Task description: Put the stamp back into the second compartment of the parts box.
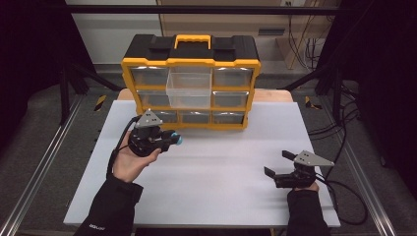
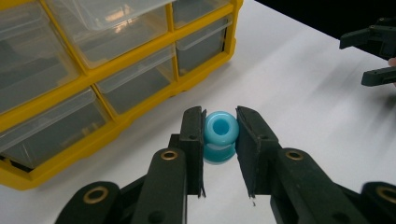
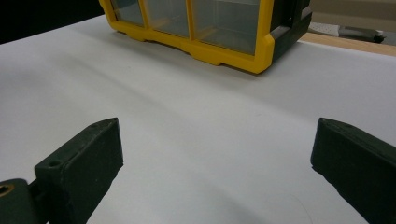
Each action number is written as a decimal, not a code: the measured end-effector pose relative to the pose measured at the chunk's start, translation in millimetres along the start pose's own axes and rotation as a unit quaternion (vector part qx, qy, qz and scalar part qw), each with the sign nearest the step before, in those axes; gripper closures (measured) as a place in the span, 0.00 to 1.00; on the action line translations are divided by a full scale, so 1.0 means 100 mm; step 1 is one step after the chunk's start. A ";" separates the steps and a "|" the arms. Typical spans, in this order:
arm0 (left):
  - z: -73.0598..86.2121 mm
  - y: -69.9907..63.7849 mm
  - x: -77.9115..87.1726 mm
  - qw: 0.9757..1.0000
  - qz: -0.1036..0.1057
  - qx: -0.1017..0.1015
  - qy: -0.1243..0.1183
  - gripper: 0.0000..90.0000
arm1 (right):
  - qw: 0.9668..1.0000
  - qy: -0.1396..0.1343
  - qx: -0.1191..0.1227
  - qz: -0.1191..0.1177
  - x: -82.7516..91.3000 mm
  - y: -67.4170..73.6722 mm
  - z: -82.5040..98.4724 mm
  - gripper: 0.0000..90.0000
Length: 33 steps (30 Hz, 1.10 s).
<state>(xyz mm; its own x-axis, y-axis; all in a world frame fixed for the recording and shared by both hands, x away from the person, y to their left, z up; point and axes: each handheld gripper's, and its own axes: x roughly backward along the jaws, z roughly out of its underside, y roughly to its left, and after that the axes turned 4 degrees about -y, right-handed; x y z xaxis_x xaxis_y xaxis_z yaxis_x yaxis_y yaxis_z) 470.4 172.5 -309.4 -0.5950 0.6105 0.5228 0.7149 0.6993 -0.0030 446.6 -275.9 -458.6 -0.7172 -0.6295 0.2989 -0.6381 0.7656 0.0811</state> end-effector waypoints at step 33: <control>-0.31 0.12 0.37 0.999 -0.005 0.003 -0.039 0.80 | 1.000 -0.001 -0.002 -0.001 0.01 0.00 0.00 0.03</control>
<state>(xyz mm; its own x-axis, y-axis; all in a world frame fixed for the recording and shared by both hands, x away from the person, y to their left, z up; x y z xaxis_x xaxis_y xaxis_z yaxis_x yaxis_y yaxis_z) 468.5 191.9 -264.1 -0.6294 0.6306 0.4541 0.7064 0.7078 -0.0038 445.9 -276.1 -458.1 -0.7162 -0.6319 0.2962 -0.6390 0.7644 0.0858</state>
